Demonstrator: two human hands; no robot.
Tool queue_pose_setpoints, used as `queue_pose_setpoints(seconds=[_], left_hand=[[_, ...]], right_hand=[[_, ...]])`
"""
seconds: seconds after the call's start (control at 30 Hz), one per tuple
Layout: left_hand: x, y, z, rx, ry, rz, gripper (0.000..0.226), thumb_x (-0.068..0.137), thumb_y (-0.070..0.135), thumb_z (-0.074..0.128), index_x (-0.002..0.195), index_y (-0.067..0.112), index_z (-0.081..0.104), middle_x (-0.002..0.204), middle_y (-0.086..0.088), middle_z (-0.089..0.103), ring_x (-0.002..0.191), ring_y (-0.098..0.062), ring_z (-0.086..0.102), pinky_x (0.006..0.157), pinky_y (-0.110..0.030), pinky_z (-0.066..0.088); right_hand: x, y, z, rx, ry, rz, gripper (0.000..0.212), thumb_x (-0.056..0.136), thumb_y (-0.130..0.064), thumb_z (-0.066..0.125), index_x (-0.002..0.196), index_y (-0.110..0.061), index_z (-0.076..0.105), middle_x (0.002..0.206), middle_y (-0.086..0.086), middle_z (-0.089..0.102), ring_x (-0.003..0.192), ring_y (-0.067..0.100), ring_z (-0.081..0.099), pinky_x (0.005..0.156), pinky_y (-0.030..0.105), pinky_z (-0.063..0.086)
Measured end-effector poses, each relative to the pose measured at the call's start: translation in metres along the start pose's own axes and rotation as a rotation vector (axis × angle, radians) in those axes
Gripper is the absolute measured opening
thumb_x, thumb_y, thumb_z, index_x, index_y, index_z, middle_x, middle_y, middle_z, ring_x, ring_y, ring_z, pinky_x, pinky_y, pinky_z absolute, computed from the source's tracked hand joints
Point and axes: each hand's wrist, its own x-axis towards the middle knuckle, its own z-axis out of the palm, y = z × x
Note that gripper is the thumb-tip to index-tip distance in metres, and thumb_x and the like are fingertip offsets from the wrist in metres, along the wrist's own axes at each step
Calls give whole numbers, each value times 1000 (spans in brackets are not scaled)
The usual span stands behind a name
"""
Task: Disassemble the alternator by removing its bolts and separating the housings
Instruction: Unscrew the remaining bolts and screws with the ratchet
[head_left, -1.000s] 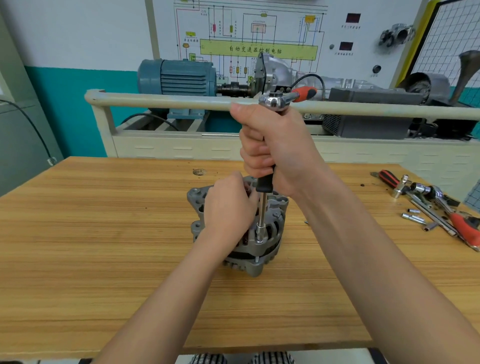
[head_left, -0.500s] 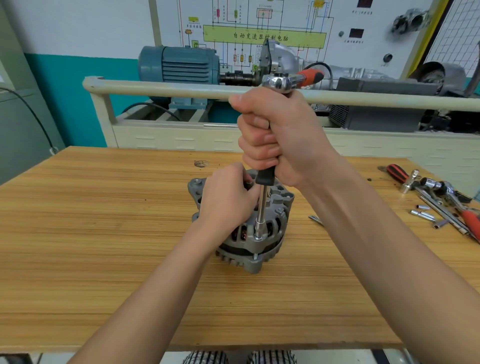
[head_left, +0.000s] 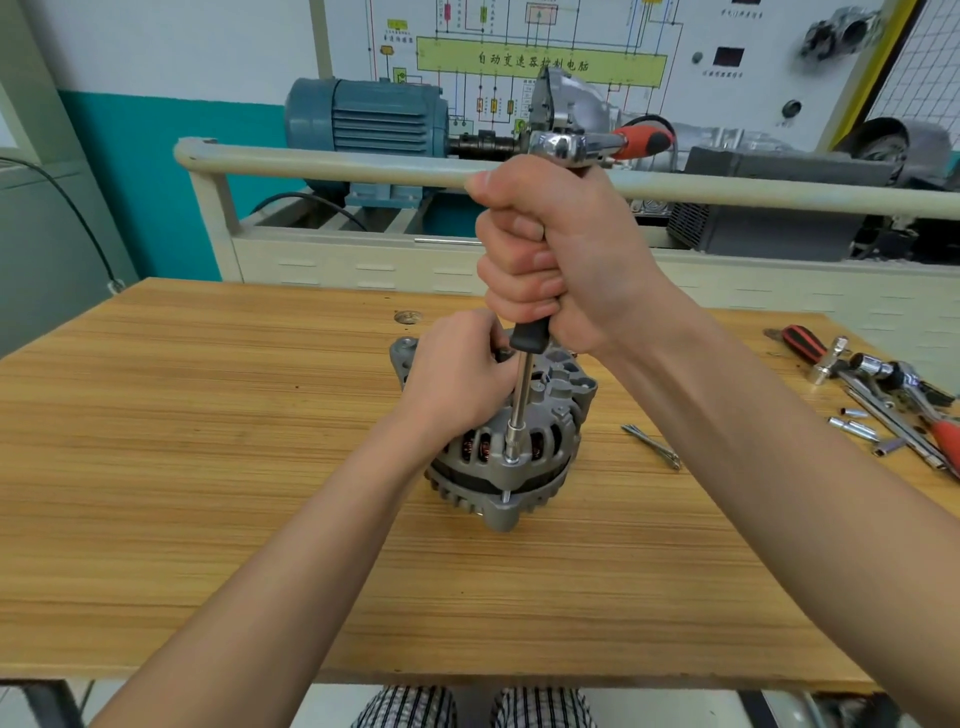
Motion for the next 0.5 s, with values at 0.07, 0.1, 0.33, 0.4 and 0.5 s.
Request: queue_pose_setpoints(seconds=[0.07, 0.1, 0.33, 0.4, 0.5], left_hand=[[0, -1, -1, -1, -8, 17, 28, 89, 22, 62, 91, -6, 61, 79, -19, 65, 80, -36, 60, 73, -50, 47], [1, -2, -1, -2, -15, 24, 28, 89, 22, 62, 91, -6, 61, 80, -19, 65, 80, -36, 60, 73, -51, 47], [5, -7, 0, -11, -34, 19, 31, 88, 24, 64, 97, -5, 61, 90, -18, 67, 90, -35, 61, 81, -48, 47], [6, -6, 0, -2, -31, 20, 29, 87, 22, 64, 94, -6, 62, 89, -20, 67, 89, -35, 60, 79, -48, 47], [6, -6, 0, 17, -29, 34, 27, 87, 21, 63, 88, -6, 60, 83, -20, 65, 84, -36, 60, 75, -48, 48]], right_hand=[[-1, 1, -1, 10, -19, -2, 53, 96, -4, 40, 46, -16, 28, 34, -5, 22, 26, 7, 17, 38, 8, 19], [0, 1, -1, 15, -30, -6, 53, 96, -4, 40, 46, -16, 28, 34, -5, 23, 26, 7, 17, 38, 8, 19], [3, 4, -7, 13, -81, -12, 54, 96, -5, 40, 44, -16, 27, 34, -6, 23, 26, 7, 17, 38, 9, 20], [4, 4, -9, 22, -110, 3, 55, 95, -7, 40, 42, -17, 29, 34, -6, 24, 27, 6, 17, 37, 9, 20], [5, 4, -11, 34, -131, 10, 56, 95, -8, 40, 41, -19, 31, 34, -7, 24, 27, 6, 17, 36, 9, 19]])
